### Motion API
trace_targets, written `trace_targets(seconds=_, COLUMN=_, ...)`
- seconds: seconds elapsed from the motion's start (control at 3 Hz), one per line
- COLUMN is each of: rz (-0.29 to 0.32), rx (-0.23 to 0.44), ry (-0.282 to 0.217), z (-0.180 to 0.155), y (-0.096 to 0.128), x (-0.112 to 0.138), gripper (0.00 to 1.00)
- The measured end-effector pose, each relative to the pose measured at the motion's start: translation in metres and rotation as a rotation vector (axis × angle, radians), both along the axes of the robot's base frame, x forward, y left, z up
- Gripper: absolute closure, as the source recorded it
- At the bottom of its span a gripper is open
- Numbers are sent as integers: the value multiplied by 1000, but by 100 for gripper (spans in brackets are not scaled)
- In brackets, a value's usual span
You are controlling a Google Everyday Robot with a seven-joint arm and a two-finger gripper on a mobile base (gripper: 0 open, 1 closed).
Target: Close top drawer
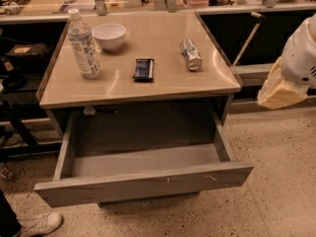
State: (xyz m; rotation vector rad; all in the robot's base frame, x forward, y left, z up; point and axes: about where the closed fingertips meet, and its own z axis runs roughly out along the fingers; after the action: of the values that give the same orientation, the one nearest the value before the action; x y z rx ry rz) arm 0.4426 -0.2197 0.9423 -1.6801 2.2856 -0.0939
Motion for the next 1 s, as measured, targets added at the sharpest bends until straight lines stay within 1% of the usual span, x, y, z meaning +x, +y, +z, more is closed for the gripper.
trace_targets(seconds=0.33, rz=-22, rx=5, ry=84, z=-54, y=0, x=-15, gripper=100)
trace_targets(seconds=0.67, rz=-33, rx=1, ry=157, z=-95, y=-1, x=-28, gripper=100)
trace_targets(seconds=1.0, rz=-33, rx=1, ry=157, z=-95, y=-1, x=-28, gripper=100)
